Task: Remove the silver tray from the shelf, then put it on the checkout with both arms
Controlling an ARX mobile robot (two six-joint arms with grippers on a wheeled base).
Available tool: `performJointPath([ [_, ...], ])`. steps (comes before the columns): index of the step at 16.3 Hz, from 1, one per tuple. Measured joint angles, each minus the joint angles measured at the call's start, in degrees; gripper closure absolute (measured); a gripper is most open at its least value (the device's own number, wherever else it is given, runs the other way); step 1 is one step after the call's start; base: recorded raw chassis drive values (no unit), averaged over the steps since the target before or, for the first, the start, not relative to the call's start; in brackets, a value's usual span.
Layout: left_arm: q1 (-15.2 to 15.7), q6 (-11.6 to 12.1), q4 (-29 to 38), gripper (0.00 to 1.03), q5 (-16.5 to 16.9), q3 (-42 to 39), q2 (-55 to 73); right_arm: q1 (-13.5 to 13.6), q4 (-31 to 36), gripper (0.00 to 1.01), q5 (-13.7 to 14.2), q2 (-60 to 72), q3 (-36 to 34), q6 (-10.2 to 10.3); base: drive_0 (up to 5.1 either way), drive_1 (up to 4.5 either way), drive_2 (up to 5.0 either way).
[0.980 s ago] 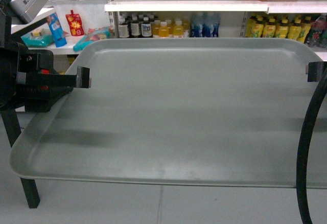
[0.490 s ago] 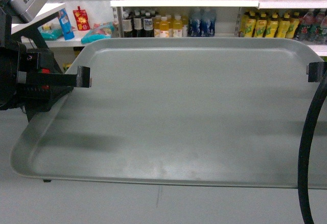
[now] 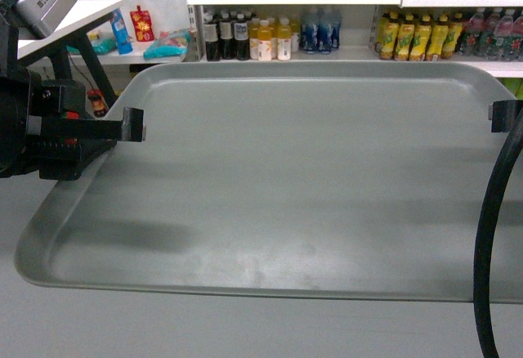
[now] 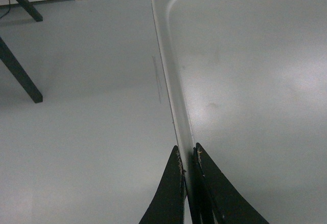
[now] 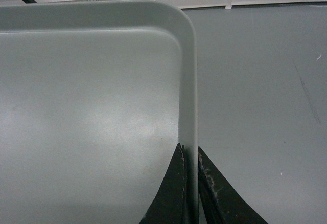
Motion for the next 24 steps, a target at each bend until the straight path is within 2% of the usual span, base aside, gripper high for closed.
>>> performJointPath([
  [8,0.00,0.00,0.11,1.00,0.00,0.00,-0.17,0.00,0.11,0.98,0.00,-0.22,-0.02,0.00,0.0,0.00,0.0],
  [24,-0.09,0.00,0.35,1.00,-0.07,0.00,-0.02,0.00,0.26,0.98,0.15,-0.11,0.00,0.00,-4.9,2.43,2.4],
])
